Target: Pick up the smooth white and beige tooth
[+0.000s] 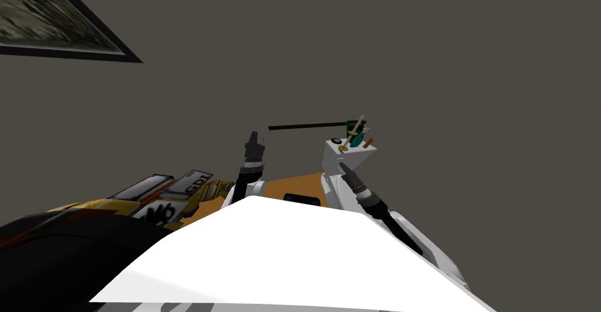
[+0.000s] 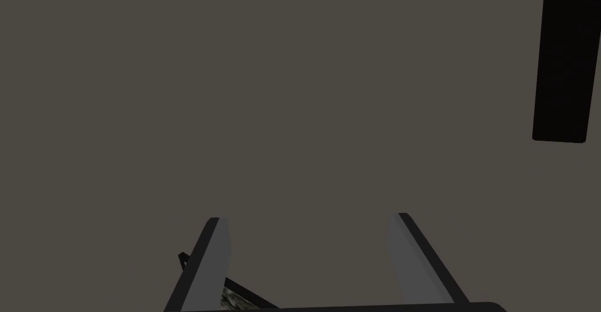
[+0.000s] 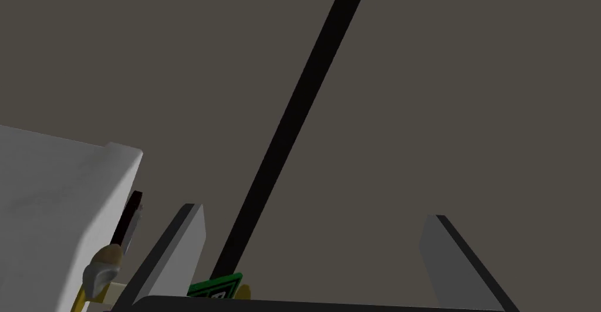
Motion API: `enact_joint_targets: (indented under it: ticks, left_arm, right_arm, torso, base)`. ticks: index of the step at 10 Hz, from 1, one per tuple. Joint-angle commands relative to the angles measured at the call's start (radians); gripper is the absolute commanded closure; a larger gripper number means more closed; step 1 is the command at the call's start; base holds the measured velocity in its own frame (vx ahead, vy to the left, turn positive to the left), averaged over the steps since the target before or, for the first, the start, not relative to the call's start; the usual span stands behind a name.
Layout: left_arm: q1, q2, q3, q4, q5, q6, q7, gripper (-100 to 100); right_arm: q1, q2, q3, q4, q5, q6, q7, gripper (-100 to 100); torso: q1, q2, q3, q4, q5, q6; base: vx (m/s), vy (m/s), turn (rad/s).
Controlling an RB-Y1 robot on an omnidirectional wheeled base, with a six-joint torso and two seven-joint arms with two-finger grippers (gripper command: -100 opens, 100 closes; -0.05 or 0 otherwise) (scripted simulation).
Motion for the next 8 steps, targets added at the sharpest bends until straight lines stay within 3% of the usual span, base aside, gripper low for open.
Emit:
enact_joint_targets:
  ticks: [1,2,4,7,8]
  left_arm:
    - [0.0,0.0,0.0,0.0,0.0,0.0,0.0,0]
    - [0.0,0.0,0.0,0.0,0.0,0.0,0.0,0]
    - [0.0,0.0,0.0,0.0,0.0,0.0,0.0,0]
    - [0.0,0.0,0.0,0.0,0.0,0.0,0.0,0]
    - [0.0,0.0,0.0,0.0,0.0,0.0,0.0,0]
  right_arm:
    - [0.013,-0.05,0.009,-0.005,-0.002,0.016,-0.002,-100]
    - [0.025,-0.082,0.026,0.031,-0.008,0.021,-0.01,-100]
    - [0.025,-0.122,0.026,0.031,-0.008,0.021,-0.01,-100]
    - [0.049,-0.225,0.059,0.102,-0.02,0.029,-0.026,-100]
    - [0.049,-0.256,0.059,0.102,-0.02,0.029,-0.026,-100]
  torso:
    - [0.0,0.0,0.0,0.0,0.0,0.0]
    - [0.0,0.0,0.0,0.0,0.0,0.0]
    - [0.001,-0.001,0.0,0.0,0.0,0.0]
    - [0.0,-0.001,-0.001,0.0,0.0,0.0]
    - [0.001,-0.001,-0.001,0.0,0.0,0.0]
  base:
    - [-0.022,0.005,0.058]
    - [-0.02,0.016,0.121]
    - [-0.01,0.005,0.037]
    - [-0.009,0.01,0.119]
    - [-0.008,0.013,0.069]
